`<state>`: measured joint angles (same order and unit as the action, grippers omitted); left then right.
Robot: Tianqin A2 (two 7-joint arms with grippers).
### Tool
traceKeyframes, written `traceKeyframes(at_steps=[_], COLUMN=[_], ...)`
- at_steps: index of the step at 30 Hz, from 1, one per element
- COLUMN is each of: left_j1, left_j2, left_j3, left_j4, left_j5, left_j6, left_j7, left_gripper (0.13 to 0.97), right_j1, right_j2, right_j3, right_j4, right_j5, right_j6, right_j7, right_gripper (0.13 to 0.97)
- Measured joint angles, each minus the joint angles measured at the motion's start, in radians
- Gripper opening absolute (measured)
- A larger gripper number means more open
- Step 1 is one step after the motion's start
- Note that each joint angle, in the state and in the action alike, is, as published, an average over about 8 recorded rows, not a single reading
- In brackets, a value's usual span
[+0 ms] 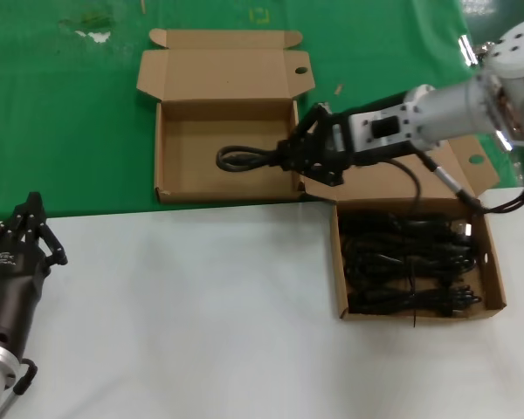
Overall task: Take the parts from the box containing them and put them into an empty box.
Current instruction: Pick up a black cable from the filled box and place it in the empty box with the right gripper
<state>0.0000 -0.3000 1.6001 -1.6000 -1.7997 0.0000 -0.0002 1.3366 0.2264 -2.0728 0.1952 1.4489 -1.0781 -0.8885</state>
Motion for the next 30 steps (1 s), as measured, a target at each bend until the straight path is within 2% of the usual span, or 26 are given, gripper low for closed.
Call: traceKeyframes(at_steps=[8,21,26,30], left_j1=[0.0,0.0,0.0,0.0], left_j2=[0.0,0.0,0.0,0.0], left_j3=[0.0,0.0,0.0,0.0], left_j4=[0.0,0.0,0.0,0.0], left_j5=[0.0,0.0,0.0,0.0], left_j6=[0.0,0.0,0.0,0.0], left_j7=[0.0,0.0,0.0,0.0], left_gripper=[0.14,0.14,0.14,0.14], right_j1=[0.035,0.004,-0.019,-0.04], right_j2=[-0.107,-0.201,-0.217,-0.222], right_j3=[0.03,0.052,0.003,-0.108], right_j4=[-0.143,-0.18,-0.164,-0.139], right_j5=[0.008,0.016,0.076,0.189], right_j6=[0.143,0.381,0.438,0.469], right_j7=[-0.112,-0.208,-0.224,-0.228], right_gripper=[0.172,0.172,0.172,0.172])
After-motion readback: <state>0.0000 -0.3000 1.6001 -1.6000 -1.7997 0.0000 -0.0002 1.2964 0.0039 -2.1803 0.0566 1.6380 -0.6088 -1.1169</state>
